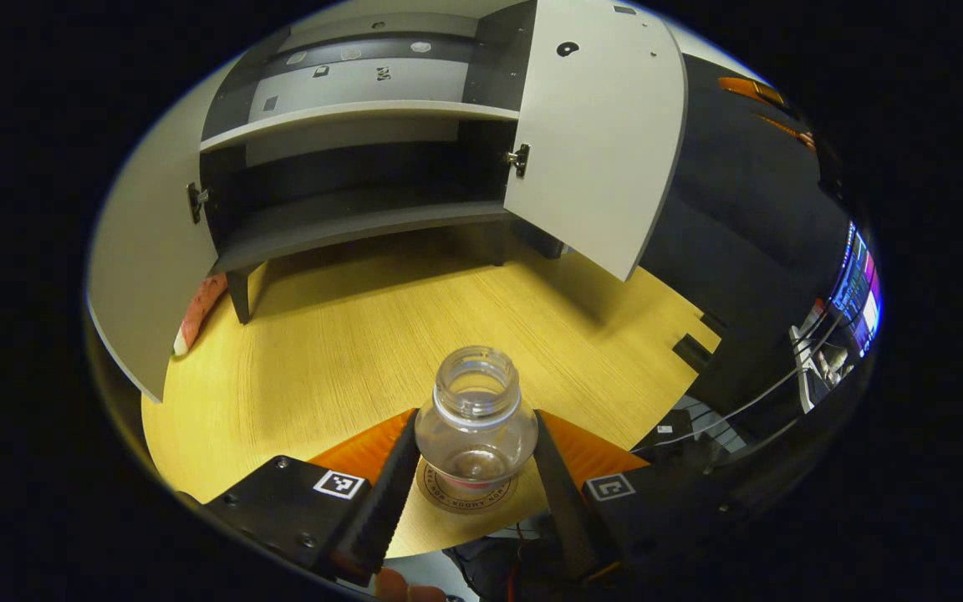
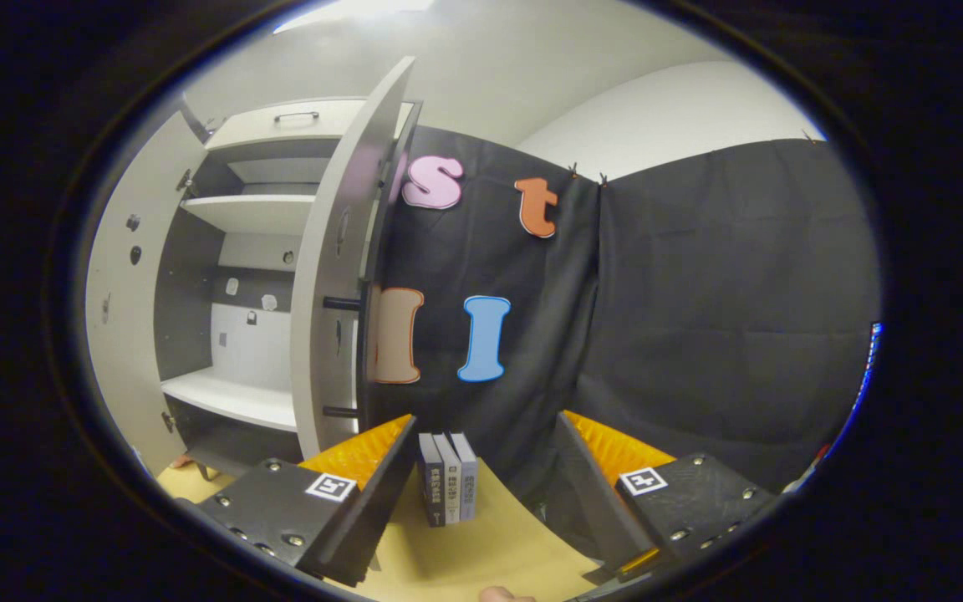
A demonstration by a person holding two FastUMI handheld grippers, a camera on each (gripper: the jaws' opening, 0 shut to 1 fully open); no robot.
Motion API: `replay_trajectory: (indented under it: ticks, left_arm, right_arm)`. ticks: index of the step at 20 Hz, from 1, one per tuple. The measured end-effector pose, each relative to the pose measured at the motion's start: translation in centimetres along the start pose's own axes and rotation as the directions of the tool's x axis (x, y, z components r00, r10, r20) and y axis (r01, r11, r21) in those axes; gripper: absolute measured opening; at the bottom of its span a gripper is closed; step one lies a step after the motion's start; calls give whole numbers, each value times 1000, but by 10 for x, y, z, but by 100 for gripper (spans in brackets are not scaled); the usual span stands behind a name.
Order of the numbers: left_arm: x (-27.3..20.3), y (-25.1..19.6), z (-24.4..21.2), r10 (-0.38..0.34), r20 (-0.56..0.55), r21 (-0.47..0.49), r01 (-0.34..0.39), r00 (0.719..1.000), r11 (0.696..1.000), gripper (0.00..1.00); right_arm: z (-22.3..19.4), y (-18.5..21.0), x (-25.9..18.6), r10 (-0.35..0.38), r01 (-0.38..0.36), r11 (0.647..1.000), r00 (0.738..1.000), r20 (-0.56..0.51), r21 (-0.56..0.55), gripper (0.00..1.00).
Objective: Grasp the bottle in the cabinet with the left hand and place it on the coaster, then close the right door with the right hand and the left door with the left hand.
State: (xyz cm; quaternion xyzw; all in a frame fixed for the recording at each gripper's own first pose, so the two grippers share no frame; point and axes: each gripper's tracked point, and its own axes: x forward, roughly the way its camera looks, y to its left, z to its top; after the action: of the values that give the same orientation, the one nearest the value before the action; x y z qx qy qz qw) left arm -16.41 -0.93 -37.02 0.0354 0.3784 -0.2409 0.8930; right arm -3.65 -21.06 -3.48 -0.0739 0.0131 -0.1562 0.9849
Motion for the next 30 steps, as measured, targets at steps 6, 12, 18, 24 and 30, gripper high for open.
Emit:
replay_trajectory:
  ticks: [6,12,18,24,30]
  left_arm:
    - [-6,-6,16,-12,27,26,11,1000,1000,81]
    - [-11,-8,39,-12,85,17,10,996,1000,81]
    - [-20,-11,82,-13,164,13,11,986,1000,81]
    - [-40,5,173,78,352,69,-109,933,992,81]
    - [-66,7,251,121,498,36,-160,859,987,91]
  right_arm:
    - [-5,0,1,4,-3,1000,1000,-10,15,100]
    - [-12,0,3,6,-5,1000,1000,-27,31,99]
    - [-19,-4,6,0,3,999,999,-40,51,99]
    - [-15,0,9,15,-13,998,1000,-28,56,98]
    - [-4,17,12,57,-57,998,998,-1,27,99]
